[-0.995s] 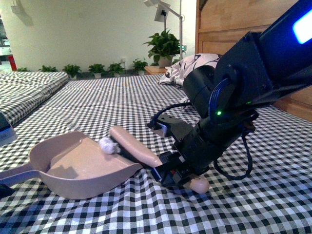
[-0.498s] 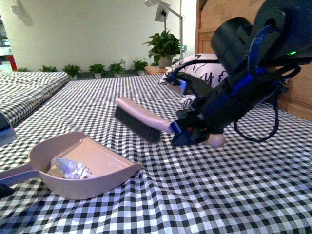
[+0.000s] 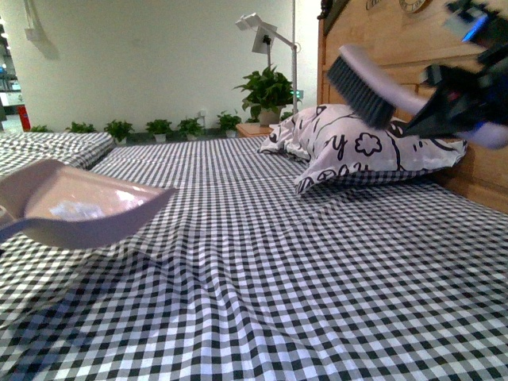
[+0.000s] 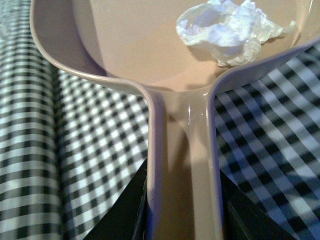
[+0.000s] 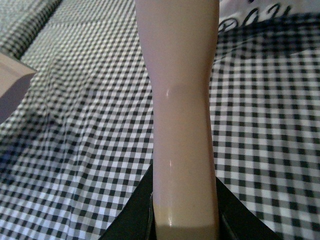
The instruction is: Clean up trash
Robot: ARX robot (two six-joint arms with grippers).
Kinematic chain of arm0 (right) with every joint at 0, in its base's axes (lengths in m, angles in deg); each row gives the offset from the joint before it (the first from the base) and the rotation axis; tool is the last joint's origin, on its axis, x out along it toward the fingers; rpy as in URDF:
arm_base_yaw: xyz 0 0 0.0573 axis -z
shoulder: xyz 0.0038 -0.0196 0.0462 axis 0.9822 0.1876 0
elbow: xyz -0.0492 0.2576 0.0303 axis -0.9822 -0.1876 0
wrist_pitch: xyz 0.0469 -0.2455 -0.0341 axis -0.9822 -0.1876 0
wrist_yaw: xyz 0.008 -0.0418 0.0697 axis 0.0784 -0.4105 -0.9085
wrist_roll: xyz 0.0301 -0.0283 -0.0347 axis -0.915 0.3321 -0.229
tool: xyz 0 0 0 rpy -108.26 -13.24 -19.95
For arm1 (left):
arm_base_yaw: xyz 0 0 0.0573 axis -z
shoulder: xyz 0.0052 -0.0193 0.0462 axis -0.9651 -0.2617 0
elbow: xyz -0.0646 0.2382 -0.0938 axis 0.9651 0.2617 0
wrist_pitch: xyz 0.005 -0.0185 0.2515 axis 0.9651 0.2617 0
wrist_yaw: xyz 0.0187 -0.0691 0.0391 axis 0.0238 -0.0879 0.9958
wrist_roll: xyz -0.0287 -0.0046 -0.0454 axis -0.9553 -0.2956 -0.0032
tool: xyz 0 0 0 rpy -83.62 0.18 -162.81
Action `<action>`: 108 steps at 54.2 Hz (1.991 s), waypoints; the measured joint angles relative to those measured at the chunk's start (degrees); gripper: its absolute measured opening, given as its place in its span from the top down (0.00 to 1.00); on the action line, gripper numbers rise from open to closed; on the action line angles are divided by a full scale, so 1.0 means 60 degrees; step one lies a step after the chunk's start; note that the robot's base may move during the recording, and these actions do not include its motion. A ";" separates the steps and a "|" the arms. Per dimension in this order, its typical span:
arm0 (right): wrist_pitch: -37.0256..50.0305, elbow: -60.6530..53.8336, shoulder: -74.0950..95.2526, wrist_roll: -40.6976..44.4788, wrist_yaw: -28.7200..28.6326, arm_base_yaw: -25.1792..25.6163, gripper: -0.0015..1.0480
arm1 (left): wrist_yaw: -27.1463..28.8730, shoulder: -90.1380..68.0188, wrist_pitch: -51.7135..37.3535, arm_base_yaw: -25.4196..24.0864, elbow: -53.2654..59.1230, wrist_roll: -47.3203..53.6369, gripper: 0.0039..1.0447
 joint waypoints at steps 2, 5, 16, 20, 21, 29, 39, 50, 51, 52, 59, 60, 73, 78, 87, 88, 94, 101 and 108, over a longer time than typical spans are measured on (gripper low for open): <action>-0.0029 -0.0153 -0.0382 -0.0149 -0.0197 0.0226 0.82 | 0.0237 0.0233 -0.0095 -0.0004 0.0051 -0.0277 0.74; -0.0160 -0.0401 -0.1005 -0.0270 -0.0561 0.0546 0.82 | 0.0568 0.0608 -0.0204 -0.0007 0.0153 -0.0776 0.74; -0.0663 -0.1035 -0.3238 -0.0787 -0.2022 0.1173 0.82 | 0.2208 0.2058 -0.0200 -0.0084 0.0772 -0.2098 0.74; -0.0820 -0.1213 -0.4193 -0.1038 -0.2514 0.1337 0.82 | 0.2463 0.3184 0.0025 -0.0069 0.1286 -0.2459 0.74; -0.0845 -0.1249 -0.4390 -0.1126 -0.2568 0.1366 0.82 | 0.2484 0.3610 0.0106 -0.0011 0.1479 -0.2510 0.74; -0.0841 -0.1548 -0.5541 -0.1592 -0.2681 0.1413 0.82 | 0.2473 0.5592 0.0776 0.0557 0.2237 -0.2583 0.74; -0.0463 -0.2109 -0.6805 -0.2291 -0.2477 0.1297 0.82 | 0.3151 0.8018 0.1800 0.1464 0.2980 -0.2688 0.74; -0.0175 -0.3082 -0.8211 -0.2783 -0.1417 0.0725 0.82 | 0.4750 1.0280 0.2867 0.3067 0.3340 -0.2739 0.74; -0.0168 -0.3169 -0.8313 -0.2794 -0.1319 0.0659 0.82 | 0.4870 1.0426 0.2943 0.3246 0.3373 -0.2736 0.74; -0.0164 -0.3253 -0.8419 -0.2794 -0.1140 0.0594 0.82 | 0.5002 1.0495 0.2973 0.3330 0.3391 -0.2736 0.74; -0.0171 -0.3636 -0.8903 -0.2736 -0.0503 0.0248 0.82 | 0.6054 1.1220 0.3213 0.4288 0.3610 -0.2714 0.74; -0.0171 -0.3690 -0.8980 -0.2710 -0.0397 0.0197 0.82 | 0.6226 1.1322 0.3217 0.4430 0.3672 -0.2707 0.74; -0.0266 -0.3974 -0.9406 -0.2590 0.0328 -0.0022 0.82 | 0.7512 1.2069 0.3340 0.5166 0.4273 -0.2976 0.74; -0.0328 -0.3974 -0.9526 -0.2565 0.0616 -0.0022 0.82 | 0.8149 1.2211 0.3049 0.5650 0.4561 -0.3078 0.74; -0.0597 -0.3989 -0.9573 -0.2433 0.0969 0.0004 0.82 | 0.8448 1.2254 0.2535 0.6145 0.4860 -0.3220 0.74; -0.0601 -0.3989 -0.9573 -0.2430 0.0969 0.0004 0.82 | 0.8448 1.2254 0.2535 0.6149 0.4863 -0.3224 0.74; -0.0608 -0.3993 -0.9570 -0.2426 0.1035 0.0007 0.82 | 0.8488 1.2254 0.2535 0.6160 0.4881 -0.3264 0.74; -0.0608 -0.3989 -0.9573 -0.2404 0.1020 0.0007 0.82 | 0.8480 1.2254 0.2535 0.6164 0.4881 -0.3264 0.74; -0.0608 -0.3993 -0.9573 -0.2401 0.1020 0.0007 0.82 | 0.8480 1.2254 0.2532 0.6167 0.4881 -0.3264 0.74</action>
